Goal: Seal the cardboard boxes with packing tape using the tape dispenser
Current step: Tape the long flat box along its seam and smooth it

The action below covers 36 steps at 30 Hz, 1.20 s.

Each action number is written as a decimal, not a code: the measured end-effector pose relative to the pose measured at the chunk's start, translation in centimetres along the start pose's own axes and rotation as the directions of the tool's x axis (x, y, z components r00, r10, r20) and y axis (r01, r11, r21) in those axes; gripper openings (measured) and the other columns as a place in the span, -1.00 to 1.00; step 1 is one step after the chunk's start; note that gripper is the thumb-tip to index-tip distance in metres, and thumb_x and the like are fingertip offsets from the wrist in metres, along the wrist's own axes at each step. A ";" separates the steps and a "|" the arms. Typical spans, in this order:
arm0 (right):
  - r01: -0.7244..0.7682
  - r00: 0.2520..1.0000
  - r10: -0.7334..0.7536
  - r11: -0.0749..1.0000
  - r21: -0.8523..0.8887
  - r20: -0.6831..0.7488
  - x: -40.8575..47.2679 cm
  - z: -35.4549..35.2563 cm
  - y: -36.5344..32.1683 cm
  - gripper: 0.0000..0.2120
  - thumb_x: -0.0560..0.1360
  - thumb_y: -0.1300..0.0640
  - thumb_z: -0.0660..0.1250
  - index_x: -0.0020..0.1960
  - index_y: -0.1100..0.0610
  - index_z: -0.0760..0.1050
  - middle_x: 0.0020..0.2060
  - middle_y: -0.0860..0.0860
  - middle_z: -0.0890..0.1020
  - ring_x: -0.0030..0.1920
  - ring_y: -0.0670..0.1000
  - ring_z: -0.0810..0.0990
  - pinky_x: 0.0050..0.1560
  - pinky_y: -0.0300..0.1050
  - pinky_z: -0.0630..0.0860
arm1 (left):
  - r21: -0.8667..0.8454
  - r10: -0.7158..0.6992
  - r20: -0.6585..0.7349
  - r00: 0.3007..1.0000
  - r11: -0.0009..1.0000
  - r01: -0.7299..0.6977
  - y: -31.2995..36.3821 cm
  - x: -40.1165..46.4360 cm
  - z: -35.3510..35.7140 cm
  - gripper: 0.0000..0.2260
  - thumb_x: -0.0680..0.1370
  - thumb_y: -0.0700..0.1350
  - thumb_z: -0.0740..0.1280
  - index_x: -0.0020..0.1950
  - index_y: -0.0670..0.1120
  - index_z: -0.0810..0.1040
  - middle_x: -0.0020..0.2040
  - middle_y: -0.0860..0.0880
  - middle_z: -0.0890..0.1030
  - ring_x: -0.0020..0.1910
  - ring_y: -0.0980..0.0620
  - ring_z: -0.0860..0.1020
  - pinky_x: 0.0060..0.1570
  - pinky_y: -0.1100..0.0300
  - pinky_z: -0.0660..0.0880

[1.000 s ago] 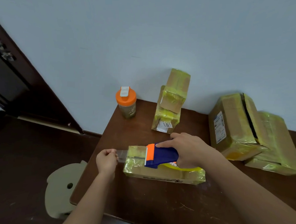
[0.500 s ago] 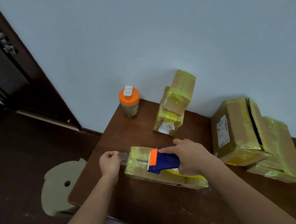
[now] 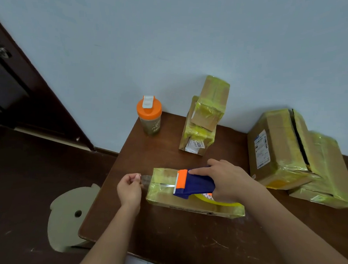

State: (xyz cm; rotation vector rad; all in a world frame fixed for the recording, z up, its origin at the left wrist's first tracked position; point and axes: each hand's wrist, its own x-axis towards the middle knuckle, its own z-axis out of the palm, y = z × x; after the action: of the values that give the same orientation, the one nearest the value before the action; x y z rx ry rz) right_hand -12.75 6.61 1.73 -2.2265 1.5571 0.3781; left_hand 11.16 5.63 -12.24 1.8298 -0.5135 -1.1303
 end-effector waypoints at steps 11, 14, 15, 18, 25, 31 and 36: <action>-0.015 1.000 0.015 1.000 0.026 -0.013 0.4 0.2 0.2 -0.31 0.50 0.08 0.33 0.50 -0.31 0.11 -0.04 -0.13 0.29 -0.05 -0.06 0.28 -0.32 -0.24 0.20 | 0.146 -0.077 0.171 0.982 0.988 0.052 -0.8 0.7 -0.4 -0.96 0.49 -0.20 0.45 -0.09 -0.14 0.68 -0.23 -0.07 0.68 -0.25 0.05 0.60 -0.24 0.21 0.51; -0.009 1.000 0.009 0.999 0.043 -0.010 0.5 0.4 0.3 -0.31 0.49 0.07 0.34 0.50 -0.30 0.12 -0.03 -0.12 0.31 -0.05 -0.07 0.30 -0.25 -0.21 0.26 | 0.251 0.029 0.180 0.983 0.965 -0.075 -1.2 0.4 0.0 -0.94 0.51 -0.16 0.42 -0.04 -0.08 0.69 -0.14 0.02 0.67 -0.06 0.05 0.62 -0.03 0.16 0.52; -0.006 1.000 0.006 0.999 0.046 -0.011 0.5 0.4 0.3 -0.31 0.49 0.06 0.34 0.50 -0.30 0.13 -0.03 -0.13 0.31 -0.04 -0.07 0.30 -0.22 -0.20 0.29 | 0.305 0.053 0.195 0.979 0.946 -0.112 -1.3 0.4 0.1 -0.90 0.53 -0.15 0.41 0.00 -0.07 0.69 -0.07 0.01 0.68 0.03 0.02 0.61 0.07 0.11 0.52; 0.002 1.000 -0.001 0.999 0.054 -0.006 0.5 0.5 0.3 -0.30 0.49 0.06 0.36 0.50 -0.29 0.14 -0.02 -0.12 0.32 -0.03 -0.07 0.31 -0.16 -0.18 0.31 | 0.391 0.049 0.265 0.963 0.908 -0.153 -1.9 1.0 -0.1 -0.78 0.54 -0.10 0.39 0.17 -0.05 0.64 0.29 -0.07 0.55 0.34 -0.05 0.44 0.35 -0.03 0.37; 0.010 1.000 -0.010 0.999 0.046 0.002 0.4 0.7 0.4 -0.29 0.48 0.09 0.35 0.51 -0.27 0.14 -0.06 -0.11 0.30 -0.05 -0.06 0.30 -0.15 -0.19 0.28 | 0.356 0.177 0.120 0.977 0.911 -0.209 -1.2 0.3 -1.1 -0.76 0.59 -0.20 0.31 0.24 -0.16 0.57 0.11 -0.08 0.62 0.15 -0.06 0.56 0.18 0.05 0.50; 0.001 0.999 -0.001 1.000 0.007 0.039 0.4 0.7 0.4 -0.24 0.47 0.02 0.39 0.52 -0.29 0.06 0.01 -0.10 0.28 0.00 -0.04 0.26 -0.12 -0.15 0.32 | 0.314 0.188 0.350 0.918 0.899 -0.304 0.0 -2.0 -0.1 -0.73 0.60 -0.10 0.30 0.29 -0.10 0.55 0.07 0.03 0.62 0.07 0.10 0.59 0.00 0.23 0.54; -0.038 0.999 0.041 0.988 -0.150 0.014 -0.3 1.3 0.0 -0.14 0.46 -0.11 0.39 0.51 -0.36 -0.14 0.26 0.02 0.29 0.07 0.06 0.32 -0.17 -0.09 0.35 | 0.310 0.186 0.412 0.892 0.892 -0.329 0.5 -3.0 0.4 -0.56 0.60 -0.24 0.26 0.48 -0.05 0.34 0.37 0.04 0.42 0.40 0.03 0.37 0.36 0.08 0.37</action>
State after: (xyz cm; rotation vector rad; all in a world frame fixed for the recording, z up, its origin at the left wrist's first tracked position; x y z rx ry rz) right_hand -12.83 7.42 0.69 -2.2998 1.6144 0.5409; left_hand 9.39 7.38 -10.45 1.7850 -1.2386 -1.2566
